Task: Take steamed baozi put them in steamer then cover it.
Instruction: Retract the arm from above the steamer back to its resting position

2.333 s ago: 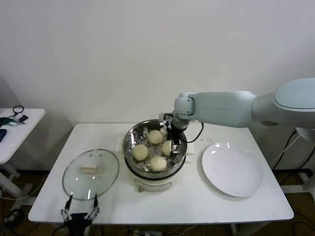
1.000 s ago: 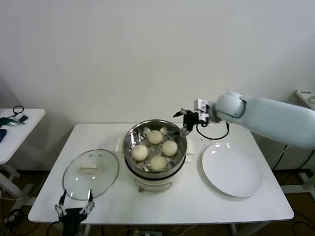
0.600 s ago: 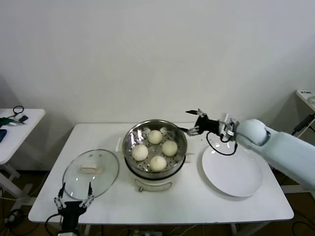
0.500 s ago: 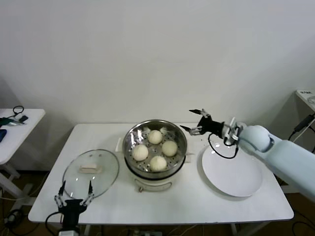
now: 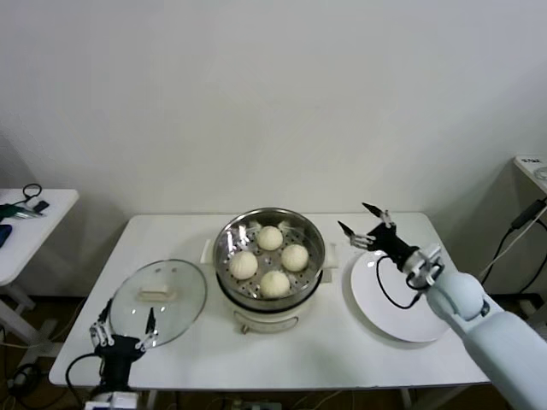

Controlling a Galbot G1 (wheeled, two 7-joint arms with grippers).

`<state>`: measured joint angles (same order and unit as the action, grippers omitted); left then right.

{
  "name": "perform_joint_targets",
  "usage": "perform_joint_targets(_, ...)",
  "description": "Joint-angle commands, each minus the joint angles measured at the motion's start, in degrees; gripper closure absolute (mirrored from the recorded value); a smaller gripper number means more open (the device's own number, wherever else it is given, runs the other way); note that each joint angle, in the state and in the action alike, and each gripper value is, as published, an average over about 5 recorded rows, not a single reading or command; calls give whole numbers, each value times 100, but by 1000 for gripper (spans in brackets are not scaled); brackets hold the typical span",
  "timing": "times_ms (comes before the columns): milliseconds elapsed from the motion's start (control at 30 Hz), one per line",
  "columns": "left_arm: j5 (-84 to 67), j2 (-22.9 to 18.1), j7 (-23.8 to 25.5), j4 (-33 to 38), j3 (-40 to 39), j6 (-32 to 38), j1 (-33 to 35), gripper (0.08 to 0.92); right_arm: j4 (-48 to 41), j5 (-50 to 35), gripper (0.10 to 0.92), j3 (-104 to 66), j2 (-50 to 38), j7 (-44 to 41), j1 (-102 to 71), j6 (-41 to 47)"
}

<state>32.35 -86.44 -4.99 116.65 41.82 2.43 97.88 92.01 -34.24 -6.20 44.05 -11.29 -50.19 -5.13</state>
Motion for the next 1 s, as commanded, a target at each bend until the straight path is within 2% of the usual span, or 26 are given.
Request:
perform_joint_targets(33, 3585, 374, 214, -52, -5, -227, -126, 177, 98, 427, 203, -1916, 980, 133, -1766, -8)
perform_joint_targets(300, 4824, 878, 371, -672, -110, -304, -477, 177, 51, 726, 203, -1997, 1212, 99, -1964, 34)
perform_joint_targets(467, 5264, 1130, 170, -1340, -147, -178, -1057, 177, -6, 808, 203, -2002, 1261, 72, -1999, 75)
perform_joint_targets(700, 5338, 1250, 86, -1957, -257, -11, -1556, 177, -30, 970, 203, -2121, 1322, -33, -2052, 183)
perform_joint_targets(1000, 5246, 1176, 20, -2484, -299, 15, -1882, 177, -55, 1134, 203, -2127, 1444, -38, -2038, 190)
